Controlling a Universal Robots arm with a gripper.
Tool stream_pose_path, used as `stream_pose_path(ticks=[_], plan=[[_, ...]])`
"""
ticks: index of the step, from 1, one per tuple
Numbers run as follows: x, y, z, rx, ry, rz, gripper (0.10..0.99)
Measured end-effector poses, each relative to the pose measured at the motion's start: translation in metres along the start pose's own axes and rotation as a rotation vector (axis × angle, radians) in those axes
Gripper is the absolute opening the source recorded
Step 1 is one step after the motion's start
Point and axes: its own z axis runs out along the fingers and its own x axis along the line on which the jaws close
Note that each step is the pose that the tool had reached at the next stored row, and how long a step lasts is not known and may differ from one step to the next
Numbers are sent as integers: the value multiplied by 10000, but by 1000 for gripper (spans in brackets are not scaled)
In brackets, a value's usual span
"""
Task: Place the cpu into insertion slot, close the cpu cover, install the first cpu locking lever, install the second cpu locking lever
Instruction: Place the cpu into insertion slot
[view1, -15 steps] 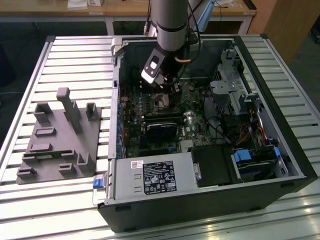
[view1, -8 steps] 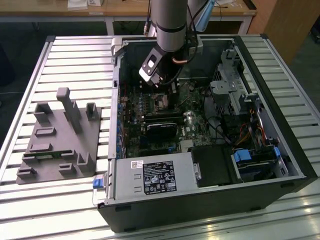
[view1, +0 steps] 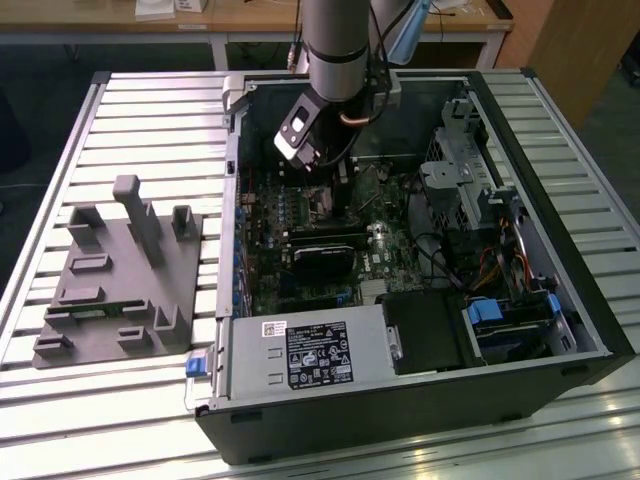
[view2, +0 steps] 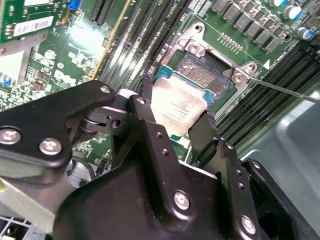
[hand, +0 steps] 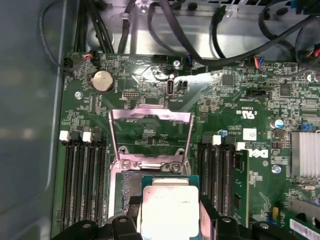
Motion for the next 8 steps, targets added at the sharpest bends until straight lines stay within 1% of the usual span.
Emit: stream_pose_path(ticks=[4,8], plan=[[42,-16,20,1,-3,25,541],[64,-23,51,1,-15,195,541]])
